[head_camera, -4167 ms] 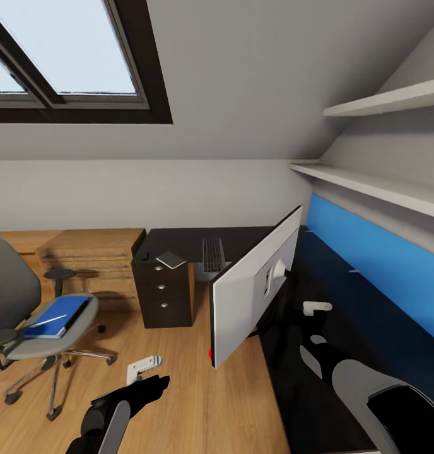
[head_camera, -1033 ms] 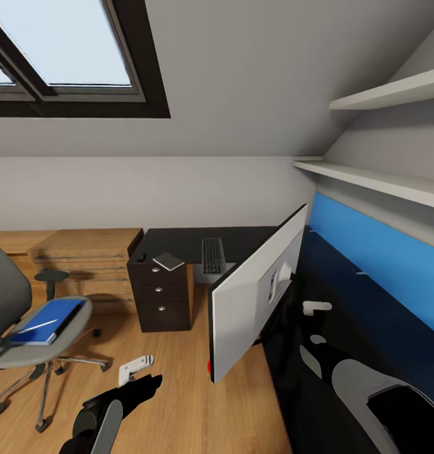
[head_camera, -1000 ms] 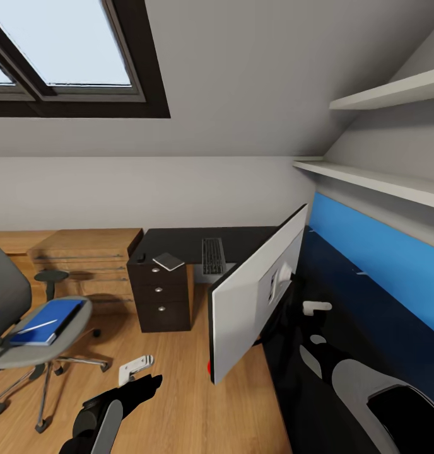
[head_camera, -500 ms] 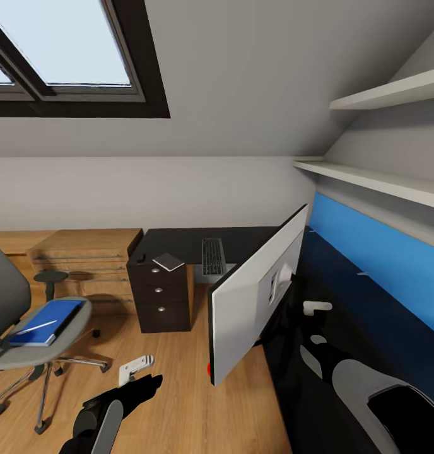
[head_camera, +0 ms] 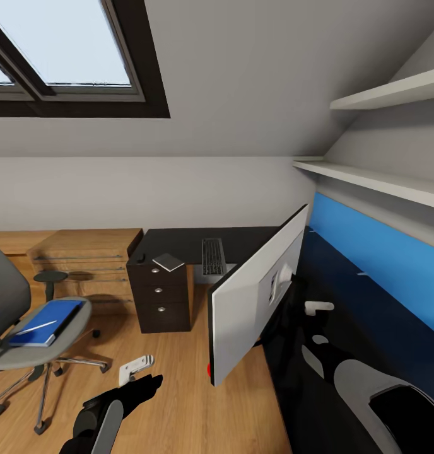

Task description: In the bedroom, organize the workspace by keeping the computer under the desk, ensuring the monitor is on the desk, placing the keyboard on the desk next to the monitor, placing the mouse on the desk next to the keyboard, moving the folder from the swivel chair onto the desk next to the mouse, stacking the notebook on top of the folder with the pen on top of the notebook, and positioning the swivel chair next to the desk.

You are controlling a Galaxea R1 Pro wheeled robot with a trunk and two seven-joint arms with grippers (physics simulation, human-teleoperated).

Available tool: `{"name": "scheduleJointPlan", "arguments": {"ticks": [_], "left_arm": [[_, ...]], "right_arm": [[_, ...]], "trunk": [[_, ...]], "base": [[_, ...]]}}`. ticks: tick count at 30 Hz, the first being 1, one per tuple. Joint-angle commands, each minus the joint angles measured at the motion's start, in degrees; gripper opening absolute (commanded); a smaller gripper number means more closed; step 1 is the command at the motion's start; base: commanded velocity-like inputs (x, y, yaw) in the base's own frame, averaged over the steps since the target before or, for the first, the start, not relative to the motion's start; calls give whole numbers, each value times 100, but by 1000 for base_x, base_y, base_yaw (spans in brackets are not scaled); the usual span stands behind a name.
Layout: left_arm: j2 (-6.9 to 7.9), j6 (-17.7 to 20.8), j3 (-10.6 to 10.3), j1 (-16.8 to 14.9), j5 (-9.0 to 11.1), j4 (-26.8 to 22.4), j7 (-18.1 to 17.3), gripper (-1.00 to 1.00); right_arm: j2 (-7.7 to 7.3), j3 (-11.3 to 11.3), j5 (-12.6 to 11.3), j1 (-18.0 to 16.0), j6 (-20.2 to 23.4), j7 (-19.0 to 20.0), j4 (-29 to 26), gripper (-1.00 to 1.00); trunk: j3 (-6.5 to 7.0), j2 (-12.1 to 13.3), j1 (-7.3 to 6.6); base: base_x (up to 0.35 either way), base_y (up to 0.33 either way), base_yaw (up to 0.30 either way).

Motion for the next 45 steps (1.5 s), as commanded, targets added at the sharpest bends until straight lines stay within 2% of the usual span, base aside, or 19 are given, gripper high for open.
{"name": "scheduleJointPlan", "arguments": {"ticks": [1, 37, 38, 45], "left_arm": [[-4, 23, 7, -4, 61, -7, 43, 100], [3, 23, 7, -4, 57, 28, 56, 100], [3, 23, 7, -4, 57, 28, 58, 100], [3, 23, 7, -4, 61, 28, 60, 100]], "right_arm": [[-2, 50, -43, -4, -12, -20, 0, 100], [-6, 50, -43, -4, -12, -20, 0, 100], [-6, 50, -43, -4, -12, -20, 0, -100], [-6, 56, -43, -4, -12, -19, 0, -100]], "trunk": [[-8, -6, 1], [-8, -6, 1], [-8, -6, 1], [-8, -6, 1]], "base": [[60, 0, 0], [38, 0, 0], [0, 0, 0], [0, 0, 0]]}}
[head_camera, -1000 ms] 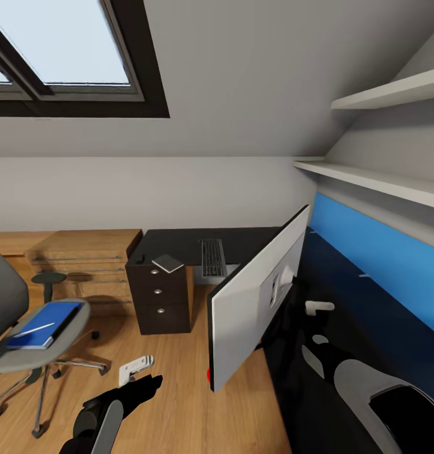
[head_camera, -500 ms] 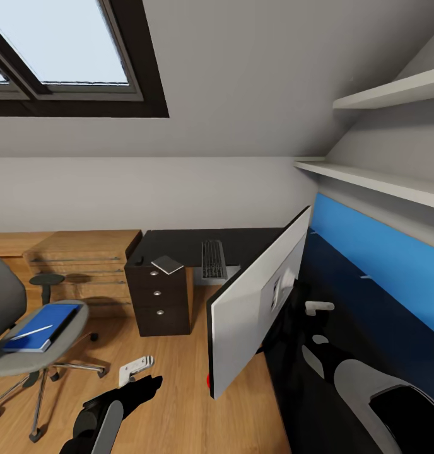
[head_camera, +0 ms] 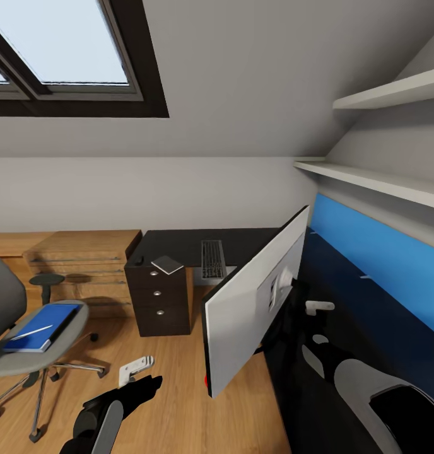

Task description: In the bedroom, organize the workspace by keeping the computer under the desk, ensuring the monitor is on the desk, placing the keyboard on the desk next to the monitor, placing the mouse on the desk next to the keyboard, moving the folder from the swivel chair onto the desk next to the mouse, stacking the notebook on top of the folder with the pen on top of the notebook, and positioning the swivel chair next to the desk.

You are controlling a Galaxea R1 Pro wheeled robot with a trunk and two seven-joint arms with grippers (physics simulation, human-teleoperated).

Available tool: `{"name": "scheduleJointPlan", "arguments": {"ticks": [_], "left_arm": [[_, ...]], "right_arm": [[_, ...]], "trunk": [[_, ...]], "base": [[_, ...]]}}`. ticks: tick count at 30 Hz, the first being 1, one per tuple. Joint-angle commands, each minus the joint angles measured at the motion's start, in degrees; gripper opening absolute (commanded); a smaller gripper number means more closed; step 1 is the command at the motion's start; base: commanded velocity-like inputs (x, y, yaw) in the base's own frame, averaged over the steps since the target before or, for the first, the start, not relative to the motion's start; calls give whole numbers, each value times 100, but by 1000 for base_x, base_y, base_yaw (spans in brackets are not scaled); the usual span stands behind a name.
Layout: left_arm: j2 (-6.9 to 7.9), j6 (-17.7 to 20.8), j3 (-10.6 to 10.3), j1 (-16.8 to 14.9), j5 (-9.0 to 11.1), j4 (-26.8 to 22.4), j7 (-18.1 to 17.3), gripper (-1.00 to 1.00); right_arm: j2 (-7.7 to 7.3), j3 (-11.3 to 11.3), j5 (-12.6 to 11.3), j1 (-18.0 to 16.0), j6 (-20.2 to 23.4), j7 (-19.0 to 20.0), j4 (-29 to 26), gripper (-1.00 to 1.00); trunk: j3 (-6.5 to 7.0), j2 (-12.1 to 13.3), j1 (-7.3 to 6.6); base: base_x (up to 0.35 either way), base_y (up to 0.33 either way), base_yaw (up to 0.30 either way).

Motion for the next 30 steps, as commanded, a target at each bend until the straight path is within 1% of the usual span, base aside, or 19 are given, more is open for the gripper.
{"name": "scheduleJointPlan", "arguments": {"ticks": [1, 21, 26, 30], "left_arm": [[-5, 23, 7, -5, 61, -7, 42, 100], [-11, 23, 7, -5, 60, -7, 32, 100], [-12, 23, 7, -5, 61, -5, 34, 100], [-10, 23, 7, -5, 61, -2, 35, 100]], "right_arm": [[-2, 115, -87, 0, 1, 5, 12, -100], [-2, 117, -87, 0, 1, 8, 12, -100], [-7, 118, -87, 0, 1, 6, 11, -100], [-10, 119, -87, 0, 1, 5, 10, -100]], "trunk": [[-10, -5, 2], [-10, -5, 2], [-10, -5, 2], [-10, -5, 2]], "base": [[0, 0, 0], [0, 0, 0], [-92, 0, 0], [-212, 0, 0]]}}
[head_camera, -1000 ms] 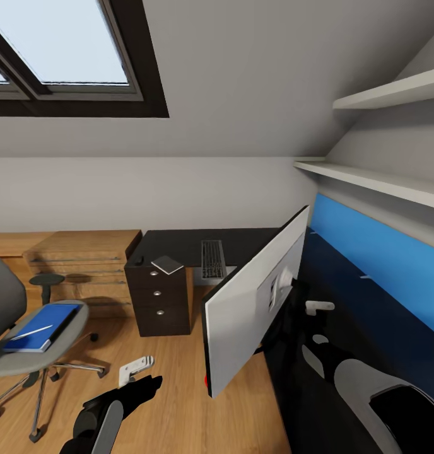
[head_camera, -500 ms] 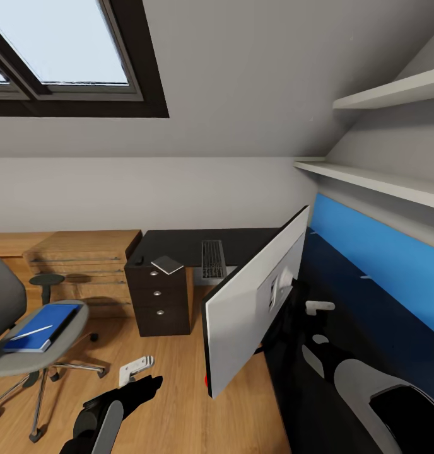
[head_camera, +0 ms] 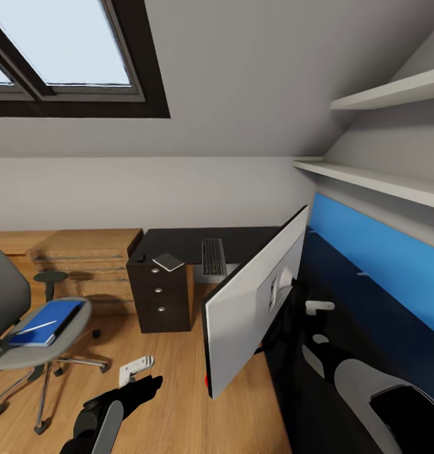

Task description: In the bedroom, organize the workspace by keeping the computer under the desk, ensuring the monitor is on the desk, placing the keyboard on the desk next to the monitor, placing the mouse on the desk next to the keyboard, moving the folder from the swivel chair onto the desk next to the mouse, stacking the notebook on top of the folder with the pen on top of the notebook, and positioning the swivel chair next to the desk.

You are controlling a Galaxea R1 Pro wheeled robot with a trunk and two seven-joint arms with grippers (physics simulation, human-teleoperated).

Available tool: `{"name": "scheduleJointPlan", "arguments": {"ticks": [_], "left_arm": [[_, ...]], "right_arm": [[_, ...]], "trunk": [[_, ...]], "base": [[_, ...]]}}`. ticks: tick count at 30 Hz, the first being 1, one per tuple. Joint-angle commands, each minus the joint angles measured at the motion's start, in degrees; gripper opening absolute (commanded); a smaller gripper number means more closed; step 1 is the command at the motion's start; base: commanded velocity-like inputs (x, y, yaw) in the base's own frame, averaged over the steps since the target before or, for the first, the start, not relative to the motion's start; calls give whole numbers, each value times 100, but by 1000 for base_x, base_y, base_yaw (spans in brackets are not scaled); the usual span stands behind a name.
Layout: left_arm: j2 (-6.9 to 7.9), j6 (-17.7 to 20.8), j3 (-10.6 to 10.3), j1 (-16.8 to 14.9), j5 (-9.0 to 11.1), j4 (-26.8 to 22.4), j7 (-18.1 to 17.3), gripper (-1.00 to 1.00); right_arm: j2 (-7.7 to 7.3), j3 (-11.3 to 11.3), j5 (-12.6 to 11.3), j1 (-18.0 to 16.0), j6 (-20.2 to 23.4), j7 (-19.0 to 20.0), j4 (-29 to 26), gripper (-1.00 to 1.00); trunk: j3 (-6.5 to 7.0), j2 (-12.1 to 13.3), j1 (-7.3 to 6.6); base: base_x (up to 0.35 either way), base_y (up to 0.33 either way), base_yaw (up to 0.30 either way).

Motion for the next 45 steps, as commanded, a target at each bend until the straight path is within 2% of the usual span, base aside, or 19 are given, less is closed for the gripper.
{"name": "scheduleJointPlan", "arguments": {"ticks": [1, 15, 27, 45], "left_arm": [[-5, 23, 7, -5, 61, -8, 43, 100], [-5, 23, 7, -5, 61, -12, 43, 100], [2, 15, 7, -5, 57, -12, 43, 100], [2, 14, 10, -5, 53, -12, 43, 100]], "right_arm": [[-3, 125, -117, -1, -11, -11, 16, -100], [-3, 123, -117, -1, -11, -9, 16, -100], [-3, 125, -117, -1, -11, -6, 17, -100], [-3, 126, -116, -1, -11, -4, 17, -100]], "trunk": [[-10, -6, -2], [-10, -6, -2], [-10, -6, -2], [-10, -6, -2]], "base": [[-299, 0, 0], [-332, -13, 0], [-285, -200, 0], [0, -257, 0]]}}
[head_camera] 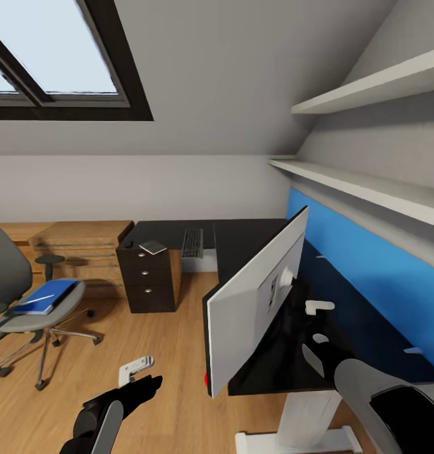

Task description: In the bedroom, organize the workspace by keeping the computer under the desk, ensuring the monitor is on the desk, placing the keyboard on the desk next to the monitor, placing the mouse on the desk next to the keyboard, moving the folder from the swivel chair onto the desk next to the mouse, stacking the notebook on top of the folder with the pen on top of the notebook, and positioning the swivel chair next to the desk.

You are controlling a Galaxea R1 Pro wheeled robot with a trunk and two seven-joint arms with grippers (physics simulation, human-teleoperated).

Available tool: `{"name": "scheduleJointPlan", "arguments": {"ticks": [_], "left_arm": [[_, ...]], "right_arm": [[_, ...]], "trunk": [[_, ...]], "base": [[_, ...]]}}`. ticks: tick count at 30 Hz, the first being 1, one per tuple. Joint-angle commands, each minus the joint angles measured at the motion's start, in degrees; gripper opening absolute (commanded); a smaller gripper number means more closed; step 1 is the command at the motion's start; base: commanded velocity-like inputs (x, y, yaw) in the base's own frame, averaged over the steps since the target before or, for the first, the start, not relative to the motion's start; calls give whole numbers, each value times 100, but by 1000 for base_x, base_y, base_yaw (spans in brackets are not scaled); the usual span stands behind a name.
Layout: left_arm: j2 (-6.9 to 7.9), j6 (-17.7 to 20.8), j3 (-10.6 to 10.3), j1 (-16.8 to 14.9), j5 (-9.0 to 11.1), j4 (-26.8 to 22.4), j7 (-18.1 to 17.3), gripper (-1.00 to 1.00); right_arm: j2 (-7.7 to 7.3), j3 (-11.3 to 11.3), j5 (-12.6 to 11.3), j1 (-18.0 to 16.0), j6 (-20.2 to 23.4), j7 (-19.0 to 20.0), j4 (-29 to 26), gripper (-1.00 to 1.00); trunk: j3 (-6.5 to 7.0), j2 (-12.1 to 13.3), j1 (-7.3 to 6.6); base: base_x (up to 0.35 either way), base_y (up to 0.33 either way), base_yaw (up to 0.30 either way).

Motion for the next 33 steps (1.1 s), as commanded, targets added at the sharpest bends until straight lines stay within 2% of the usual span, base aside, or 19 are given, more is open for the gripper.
{"name": "scheduleJointPlan", "arguments": {"ticks": [1, 21, 33], "left_arm": [[-4, 23, 9, -3, 61, -9, 43, 100], [-4, 23, 14, -3, 61, -9, 60, 100], [-4, 17, 14, -3, 61, -9, 61, 100]], "right_arm": [[-6, 250, -183, -3, -56, -39, 50, -100], [-6, 250, -183, -3, -56, -39, 41, -100], [-6, 250, -180, -3, -56, -39, 41, -100]], "trunk": [[-9, -5, 2], [-9, -5, 2], [-9, -5, 2]], "base": [[17, -54, 0], [6, -10, 0], [193, -129, 0]]}}
